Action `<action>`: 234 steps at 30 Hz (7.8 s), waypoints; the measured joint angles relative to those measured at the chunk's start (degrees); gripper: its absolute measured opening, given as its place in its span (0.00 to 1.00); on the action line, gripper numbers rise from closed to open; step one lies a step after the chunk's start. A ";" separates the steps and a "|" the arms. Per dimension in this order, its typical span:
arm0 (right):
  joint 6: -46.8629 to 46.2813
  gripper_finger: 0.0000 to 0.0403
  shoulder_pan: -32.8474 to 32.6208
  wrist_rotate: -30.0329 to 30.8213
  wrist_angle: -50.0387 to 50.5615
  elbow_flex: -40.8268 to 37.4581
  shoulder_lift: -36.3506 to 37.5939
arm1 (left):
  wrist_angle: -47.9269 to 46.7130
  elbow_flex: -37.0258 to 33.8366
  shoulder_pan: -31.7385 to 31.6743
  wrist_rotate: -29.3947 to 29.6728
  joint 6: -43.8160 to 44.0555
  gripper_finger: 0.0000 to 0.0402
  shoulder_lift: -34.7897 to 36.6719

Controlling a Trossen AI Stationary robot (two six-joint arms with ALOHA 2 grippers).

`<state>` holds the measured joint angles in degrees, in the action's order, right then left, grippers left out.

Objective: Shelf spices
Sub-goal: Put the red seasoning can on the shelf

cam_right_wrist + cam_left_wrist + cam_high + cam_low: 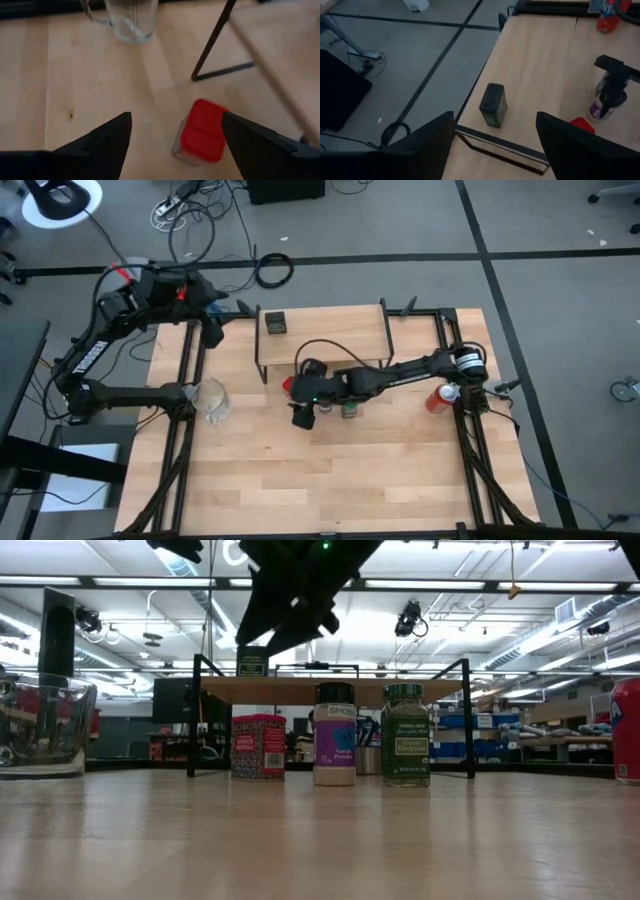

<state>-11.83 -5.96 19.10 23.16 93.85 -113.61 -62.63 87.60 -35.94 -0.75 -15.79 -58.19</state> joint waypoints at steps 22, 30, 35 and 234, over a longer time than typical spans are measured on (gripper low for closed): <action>-6.58 0.76 4.77 -5.14 2.80 0.07 -6.04 | 2.68 -2.59 0.02 -2.57 1.07 0.71 0.13; -6.63 0.76 6.11 -3.83 1.84 0.09 -7.12 | 2.91 -2.59 0.01 -2.58 1.09 0.71 0.13; -7.36 0.76 7.11 -6.05 2.55 -0.02 -8.55 | 2.88 -2.59 0.00 -2.58 1.27 0.71 0.13; 34.01 0.00 33.34 -21.55 -11.81 -13.34 14.22 | 19.45 -15.94 0.81 -5.58 8.66 0.71 -0.28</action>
<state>22.18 27.38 -2.44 11.35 80.51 -99.39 -43.18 71.66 -35.14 -6.33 -7.14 -58.48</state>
